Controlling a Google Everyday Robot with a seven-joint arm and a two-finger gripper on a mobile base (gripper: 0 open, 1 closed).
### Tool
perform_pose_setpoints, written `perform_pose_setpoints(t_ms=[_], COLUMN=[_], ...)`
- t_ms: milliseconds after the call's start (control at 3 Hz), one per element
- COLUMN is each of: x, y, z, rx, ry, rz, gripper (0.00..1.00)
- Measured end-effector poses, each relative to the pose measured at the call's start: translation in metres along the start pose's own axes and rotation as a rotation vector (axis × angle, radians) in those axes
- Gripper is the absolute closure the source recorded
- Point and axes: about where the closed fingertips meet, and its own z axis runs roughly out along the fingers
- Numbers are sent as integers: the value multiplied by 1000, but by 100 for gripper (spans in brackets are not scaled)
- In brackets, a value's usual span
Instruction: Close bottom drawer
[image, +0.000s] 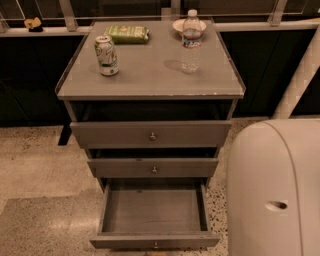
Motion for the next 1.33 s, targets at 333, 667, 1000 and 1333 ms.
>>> perform_pose_setpoints(t_ms=[333, 667, 1000, 1333], x=[87, 87, 86, 108], y=[-4, -4, -3, 12], z=[-27, -27, -29, -38], rx=[97, 97, 100, 86], ry=[-34, -34, -18, 101], rz=[-49, -50, -98, -235], gripper=[0, 0, 0, 0])
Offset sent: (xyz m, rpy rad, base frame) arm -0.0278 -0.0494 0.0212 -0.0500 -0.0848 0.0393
